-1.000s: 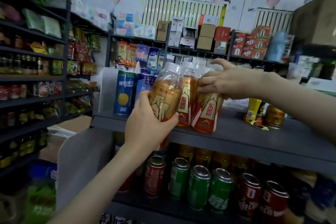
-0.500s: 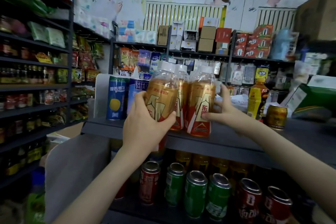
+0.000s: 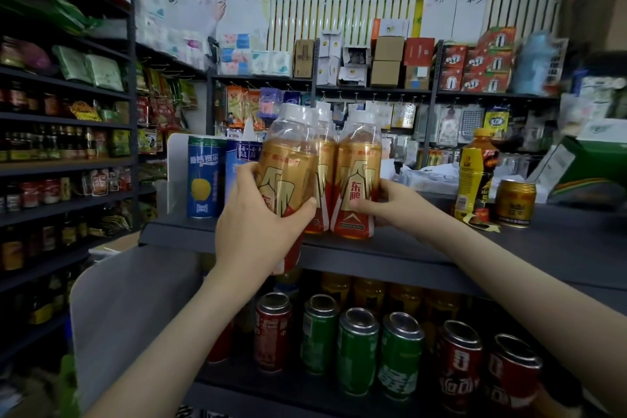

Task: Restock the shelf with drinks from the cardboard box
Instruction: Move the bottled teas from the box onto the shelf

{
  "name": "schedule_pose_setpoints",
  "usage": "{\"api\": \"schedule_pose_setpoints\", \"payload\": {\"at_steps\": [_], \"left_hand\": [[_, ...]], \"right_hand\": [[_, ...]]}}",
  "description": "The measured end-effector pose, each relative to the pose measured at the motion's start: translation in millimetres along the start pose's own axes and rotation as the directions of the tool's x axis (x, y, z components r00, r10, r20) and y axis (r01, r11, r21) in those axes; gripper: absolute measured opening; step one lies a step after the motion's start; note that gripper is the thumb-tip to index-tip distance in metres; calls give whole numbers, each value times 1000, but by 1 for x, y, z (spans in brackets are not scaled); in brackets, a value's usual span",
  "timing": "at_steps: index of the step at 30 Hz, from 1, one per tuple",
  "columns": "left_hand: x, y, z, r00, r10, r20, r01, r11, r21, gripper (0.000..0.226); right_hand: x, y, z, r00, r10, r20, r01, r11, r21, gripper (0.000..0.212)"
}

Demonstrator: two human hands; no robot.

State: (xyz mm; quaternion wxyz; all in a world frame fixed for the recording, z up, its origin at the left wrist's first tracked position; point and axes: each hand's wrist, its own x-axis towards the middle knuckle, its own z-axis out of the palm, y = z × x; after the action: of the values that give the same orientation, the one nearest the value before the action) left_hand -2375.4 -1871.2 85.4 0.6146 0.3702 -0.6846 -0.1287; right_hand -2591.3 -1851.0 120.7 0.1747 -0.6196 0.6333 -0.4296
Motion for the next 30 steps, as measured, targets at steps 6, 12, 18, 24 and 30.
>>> {"api": "schedule_pose_setpoints", "payload": {"at_steps": [6,12,18,24,30], "left_hand": [[-11,21,18,998,54,-14,-55,998,-43,70],[-16,57,49,977,196,-86,-203,976,-83,73],[-8,78,72,902,411,134,-412,911,-22,89],[31,37,65,714,601,358,-699,643,314,74],[69,-14,62,632,664,399,-758,425,494,73]], "right_hand": [[-29,-19,-3,936,-204,-285,218,976,15,72],[-68,-31,-7,961,-271,-55,276,935,222,56],[-75,-28,-30,942,-184,-280,248,945,212,51],[-49,-4,-71,970,94,-223,-22,951,309,34],[0,30,-80,952,226,-206,-148,930,335,35]]}}
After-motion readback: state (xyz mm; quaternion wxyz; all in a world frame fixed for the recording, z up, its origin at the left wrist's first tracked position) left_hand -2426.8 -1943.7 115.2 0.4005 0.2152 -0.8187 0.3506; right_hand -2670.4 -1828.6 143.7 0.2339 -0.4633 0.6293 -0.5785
